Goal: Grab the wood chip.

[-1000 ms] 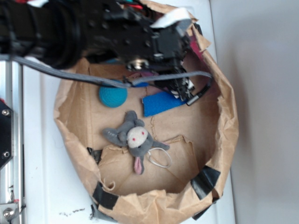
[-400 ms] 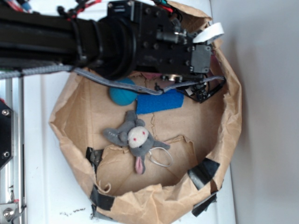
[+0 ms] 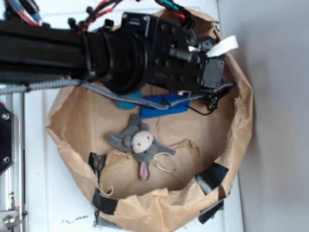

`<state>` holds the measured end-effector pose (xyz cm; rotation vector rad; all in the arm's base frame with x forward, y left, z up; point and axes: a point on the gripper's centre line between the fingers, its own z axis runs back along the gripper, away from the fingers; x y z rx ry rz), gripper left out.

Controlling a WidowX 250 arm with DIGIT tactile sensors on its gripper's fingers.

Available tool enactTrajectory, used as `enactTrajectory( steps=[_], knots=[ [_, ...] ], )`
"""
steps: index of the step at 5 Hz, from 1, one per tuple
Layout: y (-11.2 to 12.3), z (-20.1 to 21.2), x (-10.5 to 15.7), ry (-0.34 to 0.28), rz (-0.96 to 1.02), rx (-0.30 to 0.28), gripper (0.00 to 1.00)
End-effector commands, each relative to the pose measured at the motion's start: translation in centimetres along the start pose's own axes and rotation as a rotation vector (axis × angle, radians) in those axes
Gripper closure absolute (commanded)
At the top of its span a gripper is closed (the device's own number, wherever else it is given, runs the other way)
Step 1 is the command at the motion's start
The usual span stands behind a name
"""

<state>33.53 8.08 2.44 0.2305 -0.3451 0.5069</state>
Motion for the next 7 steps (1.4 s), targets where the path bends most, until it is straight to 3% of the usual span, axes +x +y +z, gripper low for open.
enactTrajectory(
  steps=[1, 2, 3, 4, 5, 6, 7],
  knots=[
    [0.8, 4.3, -0.3, -0.091, -0.029, -0.071, 1.0],
    [1.4, 7.3, -1.2, -0.112, -0.086, -0.159, 1.0],
    [1.7, 10.1, -1.4, -0.091, -0.201, -0.199, 1.0],
    [2.1, 11.7, -1.6, -0.095, -0.284, -0.275, 1.0],
    [2.0, 11.8, -2.3, -0.115, -0.341, -0.26, 1.0],
    [1.9, 10.3, -2.1, -0.099, -0.284, -0.236, 0.0],
    [1.2, 7.7, -1.6, -0.082, -0.212, -0.155, 0.0]
  ],
)
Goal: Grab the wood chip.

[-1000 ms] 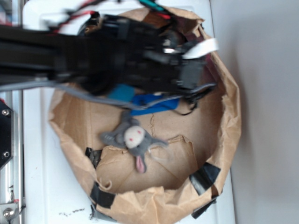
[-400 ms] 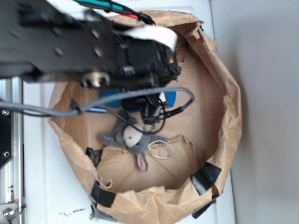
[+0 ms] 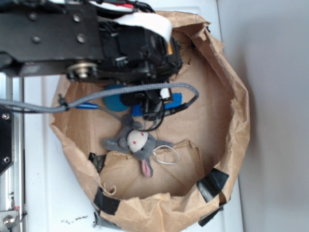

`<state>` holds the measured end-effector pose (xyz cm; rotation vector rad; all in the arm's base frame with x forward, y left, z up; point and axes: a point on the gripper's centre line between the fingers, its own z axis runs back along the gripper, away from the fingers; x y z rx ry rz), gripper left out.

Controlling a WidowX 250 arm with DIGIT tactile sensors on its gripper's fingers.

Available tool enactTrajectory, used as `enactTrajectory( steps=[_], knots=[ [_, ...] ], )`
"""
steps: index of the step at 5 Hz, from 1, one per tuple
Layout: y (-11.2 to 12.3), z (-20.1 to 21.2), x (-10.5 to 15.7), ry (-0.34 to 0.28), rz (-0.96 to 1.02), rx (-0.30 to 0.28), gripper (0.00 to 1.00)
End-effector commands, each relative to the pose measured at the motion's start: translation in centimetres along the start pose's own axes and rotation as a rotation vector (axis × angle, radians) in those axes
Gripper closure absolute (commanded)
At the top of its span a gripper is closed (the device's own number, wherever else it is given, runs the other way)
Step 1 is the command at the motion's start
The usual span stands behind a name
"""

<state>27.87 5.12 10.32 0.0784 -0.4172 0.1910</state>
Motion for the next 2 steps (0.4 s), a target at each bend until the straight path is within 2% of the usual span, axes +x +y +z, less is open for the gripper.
enactTrajectory(
  steps=[1, 2],
  knots=[
    [0.5, -4.7, 1.1, 0.037, 0.132, 0.066, 0.0],
    [0.3, -6.5, 0.1, 0.09, 0.198, 0.084, 0.0]
  ],
)
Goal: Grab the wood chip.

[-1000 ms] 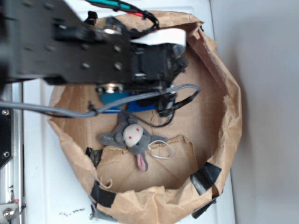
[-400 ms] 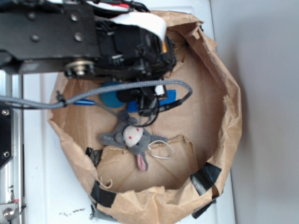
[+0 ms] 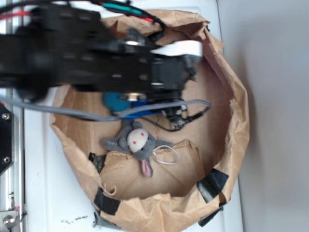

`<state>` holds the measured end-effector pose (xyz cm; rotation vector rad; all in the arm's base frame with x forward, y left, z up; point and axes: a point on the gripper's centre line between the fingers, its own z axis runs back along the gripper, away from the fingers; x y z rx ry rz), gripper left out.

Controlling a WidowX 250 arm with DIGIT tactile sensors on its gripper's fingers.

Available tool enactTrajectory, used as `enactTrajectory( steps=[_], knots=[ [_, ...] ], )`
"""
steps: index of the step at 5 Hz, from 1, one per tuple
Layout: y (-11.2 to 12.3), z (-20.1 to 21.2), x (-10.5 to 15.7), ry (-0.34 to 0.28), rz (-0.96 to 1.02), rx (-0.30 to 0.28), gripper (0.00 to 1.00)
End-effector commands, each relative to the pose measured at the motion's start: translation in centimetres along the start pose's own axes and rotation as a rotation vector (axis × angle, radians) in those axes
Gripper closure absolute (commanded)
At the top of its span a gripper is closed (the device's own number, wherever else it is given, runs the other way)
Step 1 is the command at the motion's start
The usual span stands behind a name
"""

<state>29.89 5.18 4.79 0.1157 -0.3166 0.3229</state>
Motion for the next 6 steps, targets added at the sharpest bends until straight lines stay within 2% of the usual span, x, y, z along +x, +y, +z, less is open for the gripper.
enactTrajectory(
  steps=[1, 2, 3, 4, 6],
  knots=[
    [1.1, -1.1, 0.8, 0.01, 0.101, -0.002, 0.0],
    [1.4, -2.0, 1.0, 0.042, 0.125, 0.023, 0.0],
    [2.0, -1.5, 0.8, 0.079, 0.241, 0.013, 0.0],
    [3.0, 0.1, -0.1, 0.142, 0.384, 0.021, 0.0],
    [4.9, 1.4, -1.4, 0.163, 0.373, -0.001, 0.0]
  ],
)
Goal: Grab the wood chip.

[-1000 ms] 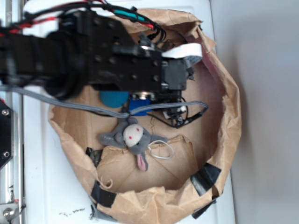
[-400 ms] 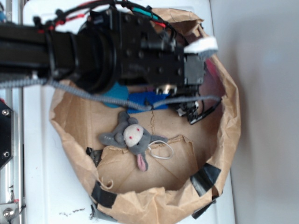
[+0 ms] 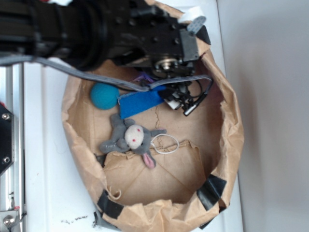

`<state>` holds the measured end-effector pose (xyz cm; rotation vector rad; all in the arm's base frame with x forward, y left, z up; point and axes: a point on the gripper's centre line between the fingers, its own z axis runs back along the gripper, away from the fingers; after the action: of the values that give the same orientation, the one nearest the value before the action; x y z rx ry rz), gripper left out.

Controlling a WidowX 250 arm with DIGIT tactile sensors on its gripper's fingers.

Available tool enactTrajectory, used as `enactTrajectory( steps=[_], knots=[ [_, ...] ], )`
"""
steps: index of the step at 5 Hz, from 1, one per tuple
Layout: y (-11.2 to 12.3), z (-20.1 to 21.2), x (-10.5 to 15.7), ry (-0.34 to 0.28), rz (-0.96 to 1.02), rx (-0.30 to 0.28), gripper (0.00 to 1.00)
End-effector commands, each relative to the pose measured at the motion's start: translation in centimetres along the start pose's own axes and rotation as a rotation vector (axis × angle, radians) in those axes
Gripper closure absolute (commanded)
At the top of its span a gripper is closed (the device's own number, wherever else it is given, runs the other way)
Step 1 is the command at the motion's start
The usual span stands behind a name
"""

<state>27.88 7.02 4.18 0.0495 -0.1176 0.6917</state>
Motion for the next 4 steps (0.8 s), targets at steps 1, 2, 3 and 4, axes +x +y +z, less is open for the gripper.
enactTrajectory(
  steps=[1, 2, 3, 4],
  knots=[
    [2.2, 0.9, 0.4, -0.066, -0.025, -0.032, 0.0],
    [1.4, 0.2, 0.8, -0.06, -0.022, -0.016, 0.0],
    [0.4, -0.6, 2.0, -0.056, -0.006, 0.0, 0.0],
    [-0.5, -1.0, 3.0, -0.067, -0.036, 0.017, 0.0]
  ],
)
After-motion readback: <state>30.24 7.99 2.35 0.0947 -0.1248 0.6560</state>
